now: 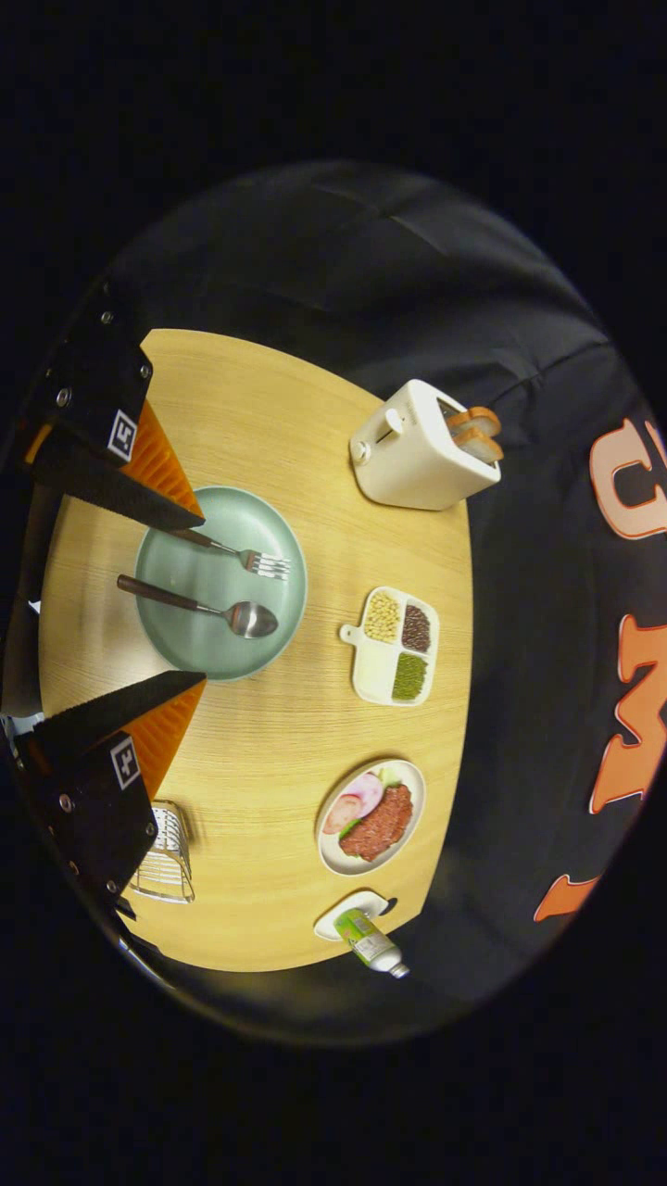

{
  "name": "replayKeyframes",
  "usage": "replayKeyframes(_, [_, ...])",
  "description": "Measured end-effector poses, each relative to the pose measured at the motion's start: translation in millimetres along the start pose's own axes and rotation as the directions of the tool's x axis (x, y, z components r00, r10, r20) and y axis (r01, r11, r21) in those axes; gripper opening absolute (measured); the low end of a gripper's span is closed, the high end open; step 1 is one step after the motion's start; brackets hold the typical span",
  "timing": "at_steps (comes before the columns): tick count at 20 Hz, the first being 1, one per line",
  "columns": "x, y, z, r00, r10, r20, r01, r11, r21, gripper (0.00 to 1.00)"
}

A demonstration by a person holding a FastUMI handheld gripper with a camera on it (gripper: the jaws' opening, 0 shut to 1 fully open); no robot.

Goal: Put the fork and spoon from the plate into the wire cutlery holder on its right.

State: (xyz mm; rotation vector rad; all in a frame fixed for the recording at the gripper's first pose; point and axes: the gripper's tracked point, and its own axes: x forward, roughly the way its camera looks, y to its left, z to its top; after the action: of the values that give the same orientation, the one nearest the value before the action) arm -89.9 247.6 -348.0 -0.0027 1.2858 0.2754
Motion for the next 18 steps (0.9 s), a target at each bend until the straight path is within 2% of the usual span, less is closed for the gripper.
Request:
replayKeyframes(6, [56,3,-34,0.975,-0.018,-0.221,0.022,1.000,0.012,0.79])
replayKeyframes(12, [93,9,-42,0.947,-0.036,-0.319,0.057,0.997,0.056,0.68])
replayKeyframes(16, [109,3,-45,0.932,-0.069,-0.355,0.107,0.990,0.090,0.53])
replayKeyframes(18, [113,2,-48,0.927,-0.073,-0.369,0.120,0.987,0.105,0.41])
